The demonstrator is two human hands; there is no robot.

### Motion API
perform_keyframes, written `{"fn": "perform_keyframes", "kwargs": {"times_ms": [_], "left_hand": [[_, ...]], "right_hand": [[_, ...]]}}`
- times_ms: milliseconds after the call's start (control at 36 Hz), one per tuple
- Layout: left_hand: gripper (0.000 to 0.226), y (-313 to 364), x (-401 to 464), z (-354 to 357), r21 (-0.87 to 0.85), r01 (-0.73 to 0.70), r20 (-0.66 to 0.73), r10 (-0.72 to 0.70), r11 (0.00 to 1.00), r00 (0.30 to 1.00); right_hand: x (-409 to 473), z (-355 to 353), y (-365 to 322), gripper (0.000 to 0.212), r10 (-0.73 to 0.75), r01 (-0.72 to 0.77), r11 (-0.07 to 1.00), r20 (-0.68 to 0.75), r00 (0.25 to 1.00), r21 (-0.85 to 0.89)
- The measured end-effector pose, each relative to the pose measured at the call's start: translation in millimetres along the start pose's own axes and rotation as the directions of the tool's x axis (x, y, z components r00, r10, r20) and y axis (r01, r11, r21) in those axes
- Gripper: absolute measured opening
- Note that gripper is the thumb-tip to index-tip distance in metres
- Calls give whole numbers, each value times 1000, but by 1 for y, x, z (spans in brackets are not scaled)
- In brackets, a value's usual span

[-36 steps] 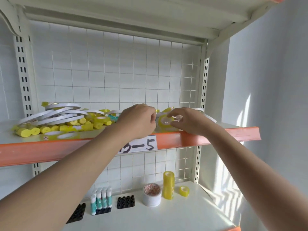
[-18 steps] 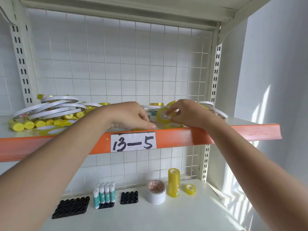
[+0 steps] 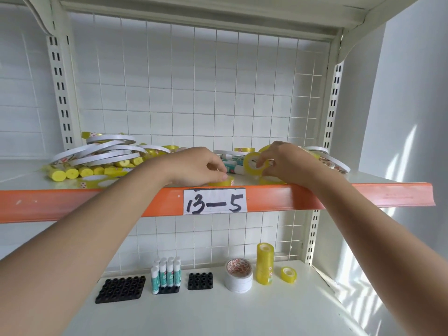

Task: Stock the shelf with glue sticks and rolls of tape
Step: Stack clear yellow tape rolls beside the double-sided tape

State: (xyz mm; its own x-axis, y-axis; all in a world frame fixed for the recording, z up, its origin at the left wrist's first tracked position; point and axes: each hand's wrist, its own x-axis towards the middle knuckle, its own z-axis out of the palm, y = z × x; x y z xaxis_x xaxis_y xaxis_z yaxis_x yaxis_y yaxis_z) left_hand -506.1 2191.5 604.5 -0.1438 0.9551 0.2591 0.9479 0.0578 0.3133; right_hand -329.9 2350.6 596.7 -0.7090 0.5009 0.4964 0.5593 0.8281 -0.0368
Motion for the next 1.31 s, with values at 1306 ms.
{"fn": "perform_keyframes", "kwargs": {"times_ms": [1306], "left_hand": [[52, -22, -159, 132, -32, -293, -615, 212, 956, 759]], "right_hand": [[-214, 77, -108, 24, 72, 25, 982, -496, 865, 186]]}}
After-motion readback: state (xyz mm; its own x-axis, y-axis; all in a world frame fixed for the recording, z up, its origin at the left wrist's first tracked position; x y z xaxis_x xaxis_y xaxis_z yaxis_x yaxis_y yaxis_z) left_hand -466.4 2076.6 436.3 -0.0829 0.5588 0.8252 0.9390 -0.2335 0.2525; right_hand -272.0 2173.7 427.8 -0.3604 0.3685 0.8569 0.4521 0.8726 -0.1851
